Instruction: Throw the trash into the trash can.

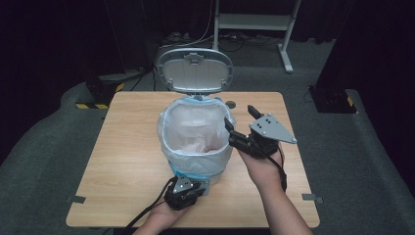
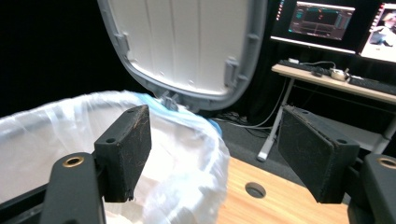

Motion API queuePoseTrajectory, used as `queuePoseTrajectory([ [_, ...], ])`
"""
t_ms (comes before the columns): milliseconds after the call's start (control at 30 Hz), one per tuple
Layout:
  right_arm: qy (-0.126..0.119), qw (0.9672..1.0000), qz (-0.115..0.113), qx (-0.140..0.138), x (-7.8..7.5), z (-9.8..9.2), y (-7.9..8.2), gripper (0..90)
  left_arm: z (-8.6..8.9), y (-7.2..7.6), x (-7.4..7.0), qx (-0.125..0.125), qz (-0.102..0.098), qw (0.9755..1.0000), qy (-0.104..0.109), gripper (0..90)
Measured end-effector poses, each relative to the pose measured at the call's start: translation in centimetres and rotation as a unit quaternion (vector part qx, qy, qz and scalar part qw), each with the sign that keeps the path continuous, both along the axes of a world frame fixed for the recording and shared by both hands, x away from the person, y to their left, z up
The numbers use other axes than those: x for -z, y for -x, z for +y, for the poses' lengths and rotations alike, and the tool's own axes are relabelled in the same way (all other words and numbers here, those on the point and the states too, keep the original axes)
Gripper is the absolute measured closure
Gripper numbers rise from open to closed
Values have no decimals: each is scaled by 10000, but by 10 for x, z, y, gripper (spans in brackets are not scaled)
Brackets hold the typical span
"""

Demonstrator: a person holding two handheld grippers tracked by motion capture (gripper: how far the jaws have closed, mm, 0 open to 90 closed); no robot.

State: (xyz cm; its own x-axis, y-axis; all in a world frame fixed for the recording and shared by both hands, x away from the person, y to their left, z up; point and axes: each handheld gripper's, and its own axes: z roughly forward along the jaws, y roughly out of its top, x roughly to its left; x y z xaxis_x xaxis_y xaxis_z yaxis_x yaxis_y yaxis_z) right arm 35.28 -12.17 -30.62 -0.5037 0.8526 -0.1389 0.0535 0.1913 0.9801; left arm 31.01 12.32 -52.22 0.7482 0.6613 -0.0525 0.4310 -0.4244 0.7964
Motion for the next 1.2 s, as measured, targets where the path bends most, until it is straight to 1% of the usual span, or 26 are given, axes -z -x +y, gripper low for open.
queuePoseTrajectory([
  [67, -9, 10000, 31, 41, 4, -5, 1, 260, 0, 0, 0, -2, -4, 10000, -1, 694],
  [100, 15, 9999, 48, 97, 9, -9, 1, 260, 0, 0, 0, -10, -3, 10000, 1, 694],
  [167, 19, 9999, 58, 115, 11, -11, 1, 260, 0, 0, 0, -4, -4, 10000, 0, 694],
  [267, 58, 9997, 114, 200, 20, -17, 1, 260, 0, 0, 0, -2, -7, 10000, 0, 694],
  [400, 92, 9991, 269, 315, 36, -25, 2, 260, 0, 0, 0, 2, -6, 10000, 0, 693],
  [533, 112, 9979, 468, 422, 56, -36, 4, 260, 0, 0, 0, 1, -9, 10000, 0, 690],
  [633, 107, 9965, 651, 520, 74, -45, 7, 261, 0, 0, 0, 4, -8, 10000, 1, 688],
  [667, 104, 9954, 765, 568, 84, -49, 8, 261, 0, 0, 0, 12, -14, 10000, -2, 687],
  [733, 128, 9941, 875, 623, 94, -54, 10, 262, 0, 1, -1, 28, -58, 10000, -42, 677],
  [800, 172, 9921, 1033, 688, 108, -59, 12, 262, -1, 3, -1, 52, -118, 9999, -72, 650],
  [867, 192, 9901, 1177, 740, 120, -63, 13, 263, -1, 3, 0, 136, -144, 9998, -14, 622],
  [900, 206, 9887, 1268, 776, 129, -65, 15, 263, -1, 6, -1, -16, -137, 9999, -33, 601],
  [933, 215, 9880, 1313, 790, 134, -67, 15, 264, -1, 6, -1, -19, -138, 9999, -37, 597],
  [1000, 207, 9864, 1411, 813, 140, -69, 16, 264, -2, 6, -1, 6, -186, 9998, -42, 598],
  [1067, 211, 9849, 1499, 837, 148, -71, 17, 264, -2, 6, -1, -4, -173, 9998, -27, 599],
  [1100, 209, 9846, 1521, 838, 150, -72, 17, 264, -2, 5, -1, 35, -142, 9999, -9, 601],
  [1133, 209, 9843, 1531, 852, 152, -73, 17, 264, -1, 3, -1, 133, -114, 9998, -2, 601],
  [1167, 199, 9839, 1555, 855, 154, -73, 18, 265, -1, 3, -1, 138, -108, 9998, -6, 607],
  [1200, 186, 9835, 1577, 867, 156, -73, 18, 265, -1, 4, -1, 92, -116, 9999, -5, 608],
])
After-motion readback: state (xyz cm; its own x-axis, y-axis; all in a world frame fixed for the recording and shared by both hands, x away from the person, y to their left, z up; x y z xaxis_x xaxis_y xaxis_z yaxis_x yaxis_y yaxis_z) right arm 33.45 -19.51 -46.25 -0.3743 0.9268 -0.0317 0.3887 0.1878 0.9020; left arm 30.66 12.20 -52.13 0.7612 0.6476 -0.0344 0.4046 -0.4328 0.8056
